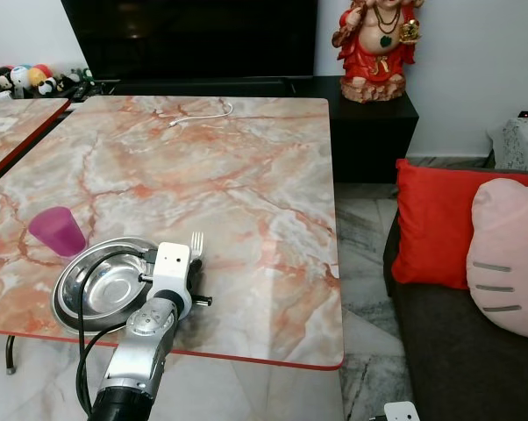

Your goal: Setting the table

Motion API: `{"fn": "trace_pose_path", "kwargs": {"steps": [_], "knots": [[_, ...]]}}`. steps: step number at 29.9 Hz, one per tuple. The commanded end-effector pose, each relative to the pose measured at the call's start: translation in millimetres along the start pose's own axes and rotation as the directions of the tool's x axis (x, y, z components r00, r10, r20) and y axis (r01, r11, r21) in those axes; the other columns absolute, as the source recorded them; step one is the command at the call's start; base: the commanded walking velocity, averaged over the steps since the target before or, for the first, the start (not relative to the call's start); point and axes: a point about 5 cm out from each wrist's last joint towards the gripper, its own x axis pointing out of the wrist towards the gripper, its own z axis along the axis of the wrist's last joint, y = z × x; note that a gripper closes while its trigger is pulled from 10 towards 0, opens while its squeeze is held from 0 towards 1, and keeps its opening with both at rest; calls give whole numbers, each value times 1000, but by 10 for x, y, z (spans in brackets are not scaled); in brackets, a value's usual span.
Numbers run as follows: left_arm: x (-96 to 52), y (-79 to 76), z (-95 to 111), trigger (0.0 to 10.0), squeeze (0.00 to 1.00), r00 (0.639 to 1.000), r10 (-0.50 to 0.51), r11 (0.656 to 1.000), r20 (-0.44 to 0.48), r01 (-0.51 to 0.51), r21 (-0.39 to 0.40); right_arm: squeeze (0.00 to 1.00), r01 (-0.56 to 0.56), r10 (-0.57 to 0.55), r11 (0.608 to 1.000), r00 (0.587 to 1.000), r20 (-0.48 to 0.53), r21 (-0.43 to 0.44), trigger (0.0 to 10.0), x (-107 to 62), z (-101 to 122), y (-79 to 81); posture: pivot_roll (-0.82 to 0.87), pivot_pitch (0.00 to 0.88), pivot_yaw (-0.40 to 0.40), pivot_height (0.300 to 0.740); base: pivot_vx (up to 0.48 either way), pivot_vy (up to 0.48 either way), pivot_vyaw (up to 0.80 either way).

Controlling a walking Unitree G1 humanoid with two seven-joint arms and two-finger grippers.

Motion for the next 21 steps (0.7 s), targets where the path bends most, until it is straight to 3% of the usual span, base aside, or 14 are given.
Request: {"fn": "trace_pose_path", "kwargs": {"steps": [1,5,6,10,12,13,21], "knots": [[14,47,-24,10000,0,1000,18,999,-20,-18,29,0,-9,9,1000,1000,3,-5,10000,-1,3,26,-53,2,49,740,0,0,0],[20,41,-27,10000,0,1000,18,1000,-19,-18,25,0,-9,9,1000,1000,3,-9,10000,-1,4,24,-49,0,46,740,0,0,0],[22,34,-31,10000,63,1000,15,999,-21,-14,28,0,-9,9,1000,1000,3,-12,10000,0,6,23,-50,0,47,740,0,0,0],[17,26,-45,10000,102,1000,12,999,-26,-11,33,0,-9,9,1000,1000,5,-13,10000,-1,6,23,-50,2,48,740,0,0,0],[16,29,-53,10000,282,999,14,999,-29,-13,34,0,-9,9,1000,1000,5,-13,10000,-1,6,23,-49,2,47,740,0,0,0],[16,32,-53,10000,310,999,15,999,-29,-14,34,0,-9,9,1000,1000,4,-13,10000,-1,5,23,-48,4,47,740,0,0,0],[17,42,-52,10000,306,999,20,999,-28,-19,36,0,-8,8,1000,1000,3,-14,10000,-1,6,24,-49,8,47,740,0,0,0]]}}
